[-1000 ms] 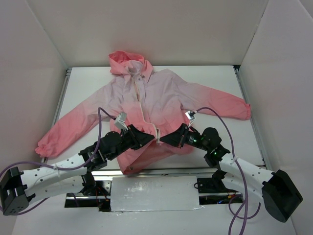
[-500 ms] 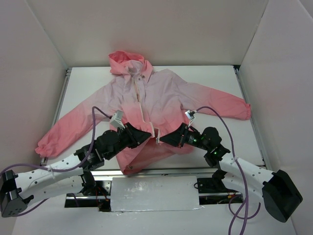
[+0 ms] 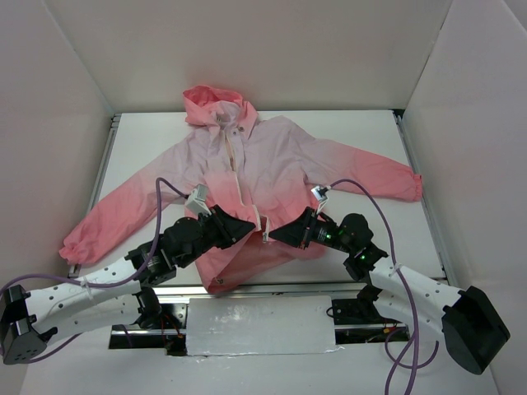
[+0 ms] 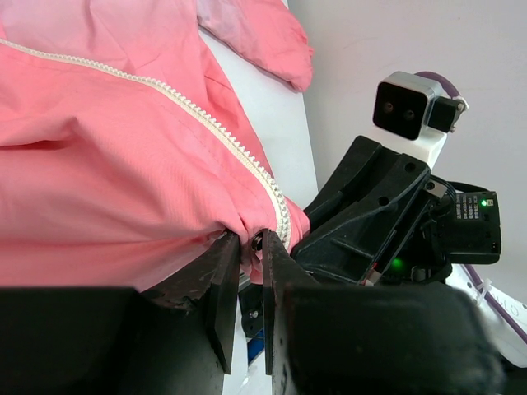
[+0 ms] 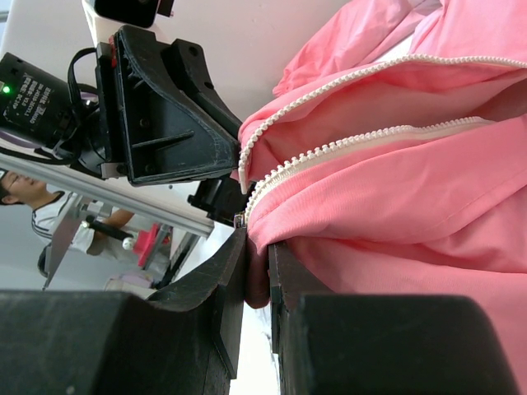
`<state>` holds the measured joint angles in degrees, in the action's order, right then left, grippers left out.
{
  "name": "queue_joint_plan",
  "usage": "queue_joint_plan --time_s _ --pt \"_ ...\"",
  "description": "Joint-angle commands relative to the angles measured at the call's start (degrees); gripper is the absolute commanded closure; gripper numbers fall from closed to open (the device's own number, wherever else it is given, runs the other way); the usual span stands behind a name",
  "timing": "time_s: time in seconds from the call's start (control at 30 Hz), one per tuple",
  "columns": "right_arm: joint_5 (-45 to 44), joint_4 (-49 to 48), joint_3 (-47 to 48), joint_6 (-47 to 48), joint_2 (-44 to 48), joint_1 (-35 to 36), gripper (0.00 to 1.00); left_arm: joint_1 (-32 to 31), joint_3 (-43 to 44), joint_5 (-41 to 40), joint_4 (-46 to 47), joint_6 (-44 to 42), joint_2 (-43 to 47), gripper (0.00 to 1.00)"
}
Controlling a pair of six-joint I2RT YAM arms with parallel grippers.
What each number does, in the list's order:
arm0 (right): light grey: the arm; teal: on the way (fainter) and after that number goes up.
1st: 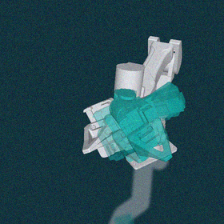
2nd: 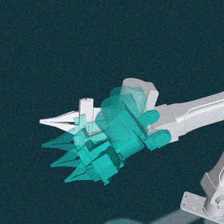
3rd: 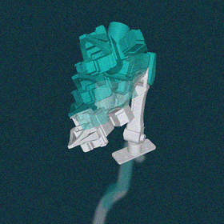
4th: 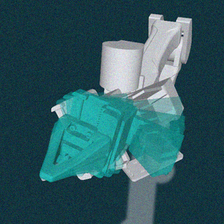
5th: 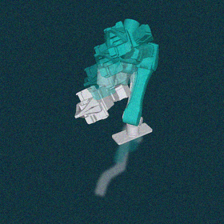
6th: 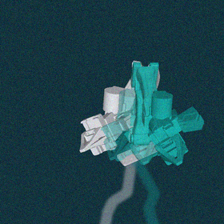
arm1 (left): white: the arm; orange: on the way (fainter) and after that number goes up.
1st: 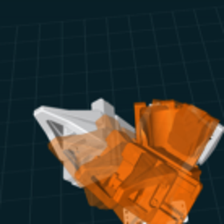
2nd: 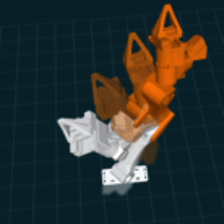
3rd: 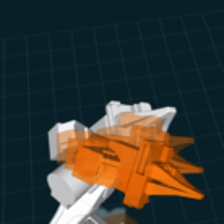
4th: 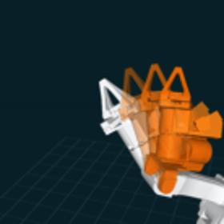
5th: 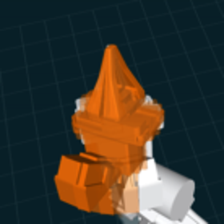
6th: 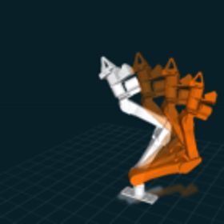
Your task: Zip up the jacket
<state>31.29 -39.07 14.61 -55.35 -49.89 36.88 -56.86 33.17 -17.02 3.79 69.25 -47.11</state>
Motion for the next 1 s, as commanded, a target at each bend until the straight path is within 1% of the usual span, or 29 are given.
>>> queue_joint_plan --time_s 0.0,0.4,0.77,0.97 --pt "0.4 -1.1 2.1 1.7 0.9 0.1 1.0 0.1 1.5 0.8 2.8 0.2 0.0 1.0" --pt "0.5 -1.4 4.5 2.0 -1.1 0.0 1.0 0.1 1.3 0.6 1.0 0.8 0.1 1.0" --pt "0.3 -1.2 5.2 2.5 -2.8 0.0 1.0 0.2 1.1 1.8 2.8 1.1 -0.4 1.0" --pt "1.0 -2.7 4.9 2.3 -4.1 0.0 1.0 0.1 1.3 1.3 2.9 1.4 0.1 1.0"
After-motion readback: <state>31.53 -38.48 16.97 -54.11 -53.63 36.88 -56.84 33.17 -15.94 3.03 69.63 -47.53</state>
